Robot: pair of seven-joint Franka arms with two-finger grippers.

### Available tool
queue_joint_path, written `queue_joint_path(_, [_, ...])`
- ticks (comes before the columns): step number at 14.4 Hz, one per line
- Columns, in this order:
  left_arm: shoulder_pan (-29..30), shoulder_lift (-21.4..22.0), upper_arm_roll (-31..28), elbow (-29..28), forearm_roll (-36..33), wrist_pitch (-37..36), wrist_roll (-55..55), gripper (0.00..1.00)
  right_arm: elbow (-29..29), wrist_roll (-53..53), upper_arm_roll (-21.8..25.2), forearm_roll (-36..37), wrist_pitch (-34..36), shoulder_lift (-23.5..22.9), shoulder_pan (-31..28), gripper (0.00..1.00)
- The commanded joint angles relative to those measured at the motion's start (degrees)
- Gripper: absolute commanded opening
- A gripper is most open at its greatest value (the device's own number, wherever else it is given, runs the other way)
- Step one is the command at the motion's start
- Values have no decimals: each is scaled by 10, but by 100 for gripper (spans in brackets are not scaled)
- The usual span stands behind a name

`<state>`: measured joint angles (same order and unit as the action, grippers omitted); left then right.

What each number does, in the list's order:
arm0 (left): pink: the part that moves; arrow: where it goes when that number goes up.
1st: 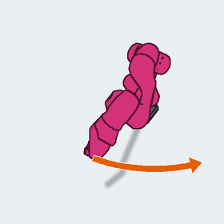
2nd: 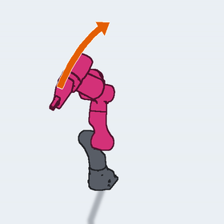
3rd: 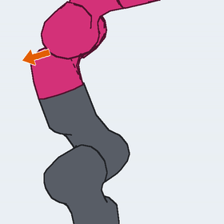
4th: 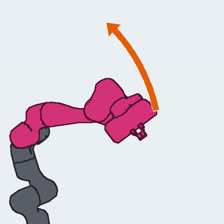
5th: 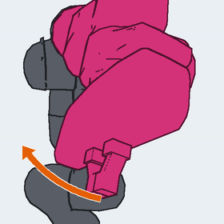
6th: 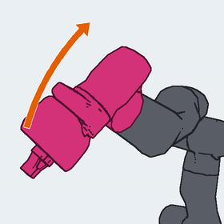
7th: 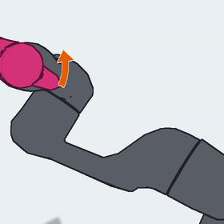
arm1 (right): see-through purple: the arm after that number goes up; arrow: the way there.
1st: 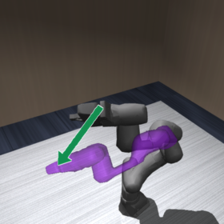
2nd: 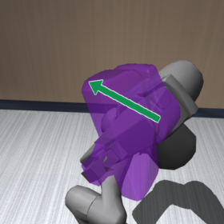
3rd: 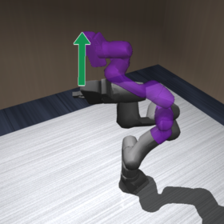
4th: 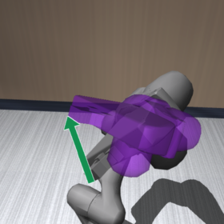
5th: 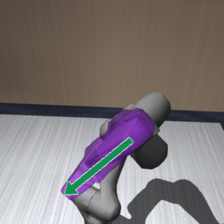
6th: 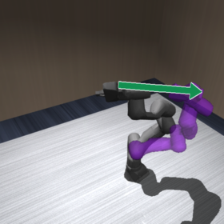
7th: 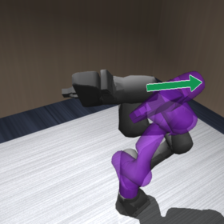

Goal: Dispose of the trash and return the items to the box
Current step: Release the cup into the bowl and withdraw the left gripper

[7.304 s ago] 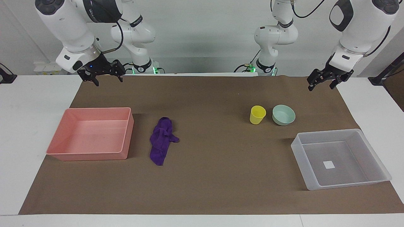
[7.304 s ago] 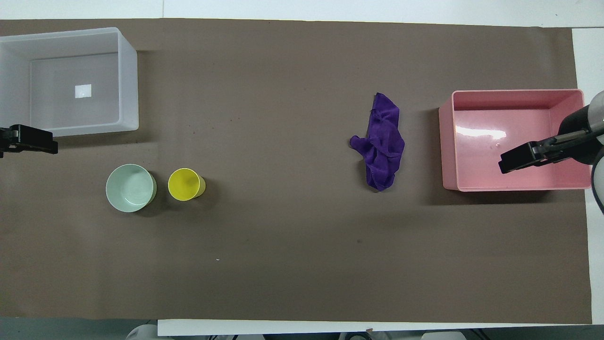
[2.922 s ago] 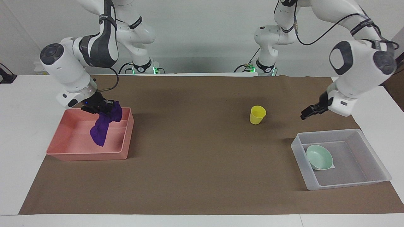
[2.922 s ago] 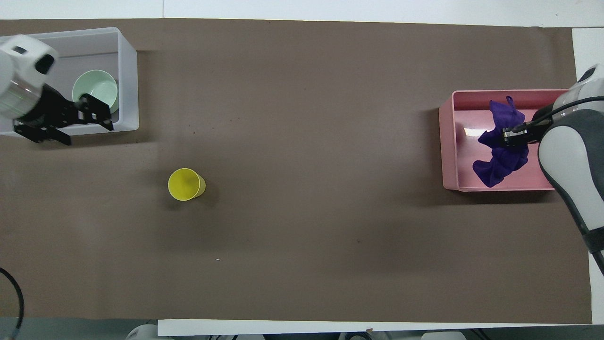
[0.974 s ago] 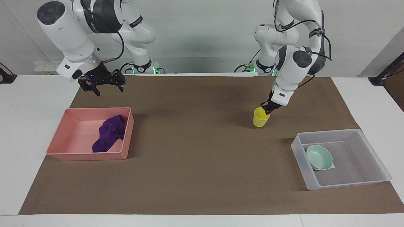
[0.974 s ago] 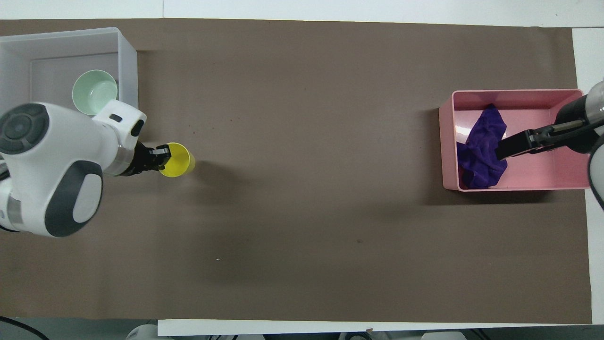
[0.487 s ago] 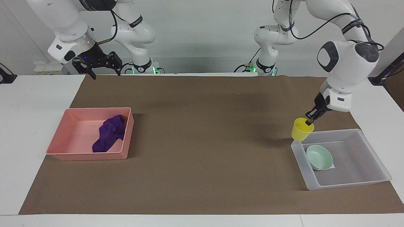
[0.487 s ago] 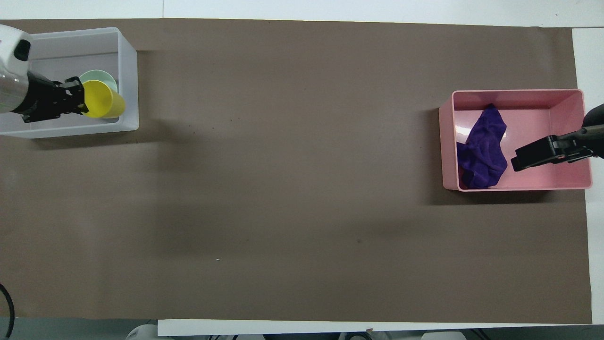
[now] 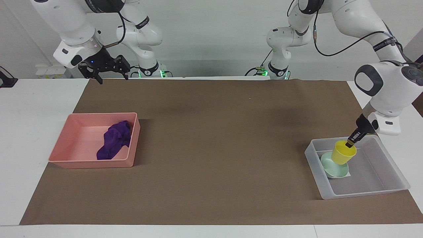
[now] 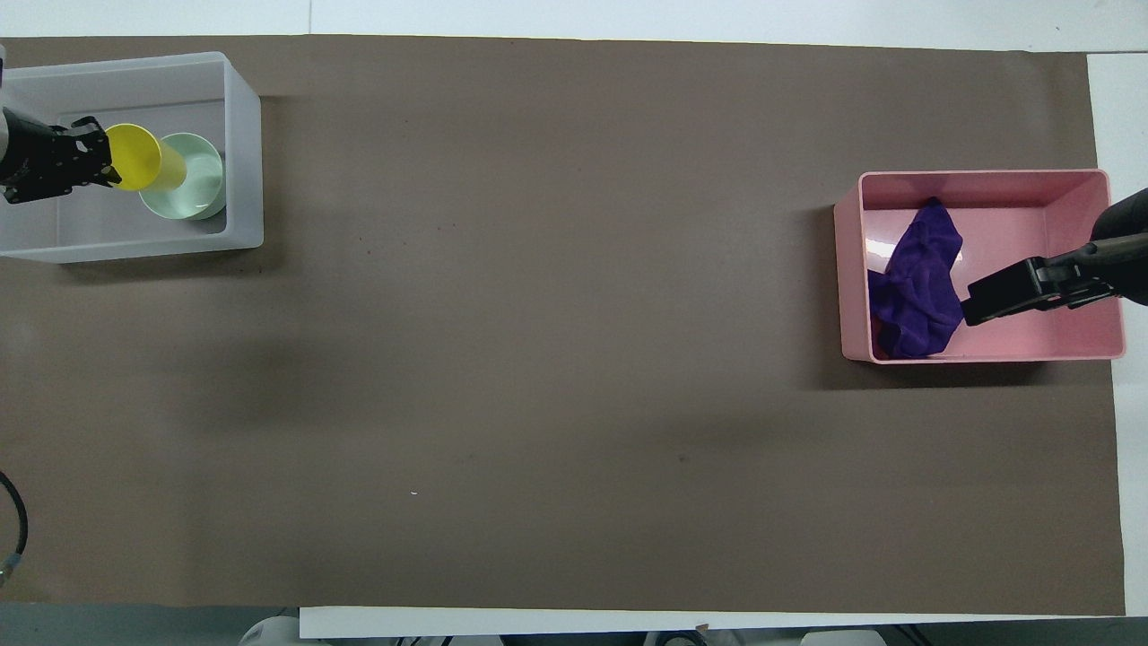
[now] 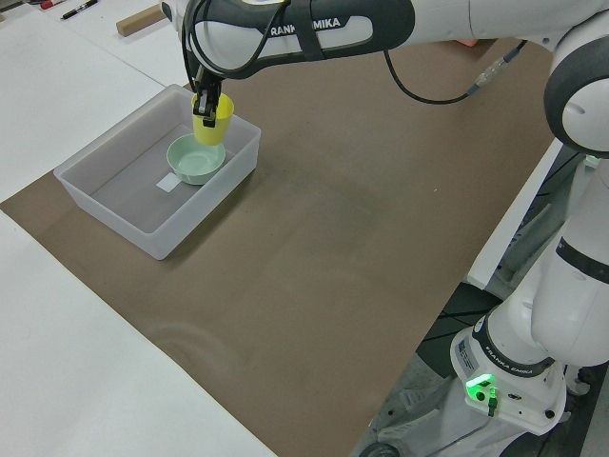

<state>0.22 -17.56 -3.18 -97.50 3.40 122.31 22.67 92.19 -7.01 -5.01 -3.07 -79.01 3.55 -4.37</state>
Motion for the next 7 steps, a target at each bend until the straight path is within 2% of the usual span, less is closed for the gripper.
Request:
queue_joint_path(1, [2,-24,4,0,-6,19,-18,0,37,10,-6,3,-34,16,-5,100])
queue_joint_path(3, [11,-23,4,-29,-6,29,-35,0,38,10,-7,4,-36,16,-5,100])
queue_joint_path(4, [14,-21,4,-48,-6,51,-37,9,37,10,-7,4,-36,16,-5,100])
queue_joint_path(5, [14,-20,4,-49,-6,56,-37,40,37,10,-7,5,-36,16,-5,100])
queue_joint_path(6, [8,-23,4,-36,-6,51,-36,84,37,10,-7,5,-36,16,-5,100])
queue_joint_path(7, [7,-23,4,-23,-6,35,-35,100,36,10,-7,5,-36,16,-5,100])
